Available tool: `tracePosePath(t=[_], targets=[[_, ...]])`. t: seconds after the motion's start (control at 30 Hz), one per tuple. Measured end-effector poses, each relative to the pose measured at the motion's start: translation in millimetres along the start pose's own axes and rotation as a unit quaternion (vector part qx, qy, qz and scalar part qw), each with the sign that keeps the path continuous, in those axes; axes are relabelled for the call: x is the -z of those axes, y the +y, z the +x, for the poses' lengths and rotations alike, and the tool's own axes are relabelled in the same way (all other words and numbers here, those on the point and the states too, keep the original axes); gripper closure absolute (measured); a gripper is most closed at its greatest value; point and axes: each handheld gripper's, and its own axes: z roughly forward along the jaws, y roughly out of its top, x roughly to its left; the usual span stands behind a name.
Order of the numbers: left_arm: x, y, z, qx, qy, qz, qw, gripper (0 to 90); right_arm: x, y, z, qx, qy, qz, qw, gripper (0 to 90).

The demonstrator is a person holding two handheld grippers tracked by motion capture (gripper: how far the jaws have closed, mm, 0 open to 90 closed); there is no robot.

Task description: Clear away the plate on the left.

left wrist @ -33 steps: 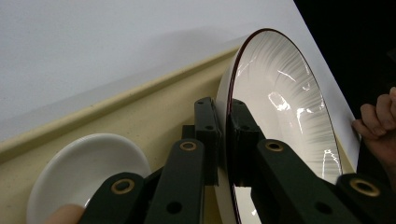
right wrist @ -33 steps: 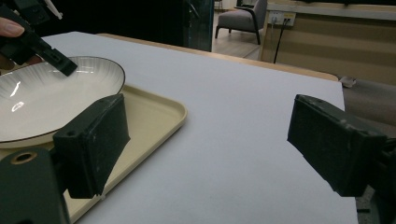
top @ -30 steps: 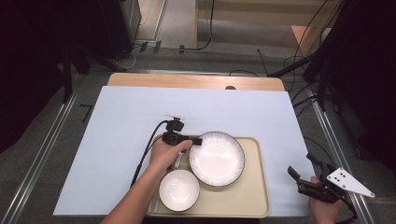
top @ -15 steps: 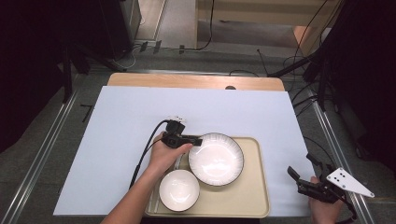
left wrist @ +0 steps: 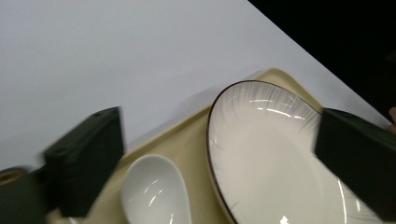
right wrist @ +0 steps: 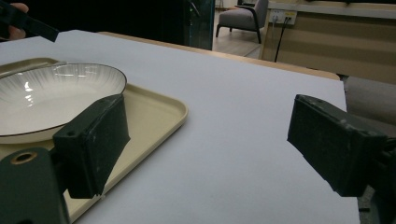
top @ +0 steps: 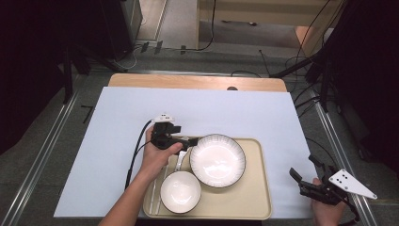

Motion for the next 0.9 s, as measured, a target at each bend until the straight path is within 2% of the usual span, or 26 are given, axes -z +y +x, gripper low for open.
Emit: tracePosePath(t=[0.07, 0.1, 0.27, 0.37, 0.7, 0.9], targets=[[7.8, -1.1, 2.4, 0.005, 0.005, -0.010, 0.9999, 0.0, -0.2, 0.0, 0.0, 0.000, 0.000, 0.000, 1.0000, 13.1], [12.5, -1.5, 4.0, 0.001, 0.002, -0.017, 0.9998, 0.0, -0.2, 0.0, 0.1, 0.000, 0.000, 0.000, 1.0000, 13.1], [30.6, -5.9, 6.9, -0.020, 0.021, -0.027, 0.9992, 0.0, -1.2, 0.2, 0.6, 0.001, 0.001, 0.000, 1.0000, 13.1], [37.9, -10.2, 9.8, -0.022, 0.027, -0.032, 0.9989, 0.0, -1.3, 0.1, 1.0, 0.002, 0.001, 0.002, 1.0000, 13.1], [60.7, -25.1, 20.9, -0.018, 0.048, -0.046, 0.9976, 0.0, -1.7, 0.5, 1.7, 0.002, 0.001, 0.002, 1.0000, 13.1], [75.3, -36.2, 24.2, -0.014, 0.049, -0.059, 0.9970, 0.0, -1.8, 0.5, 1.5, 0.002, 0.001, 0.002, 1.0000, 13.0]])
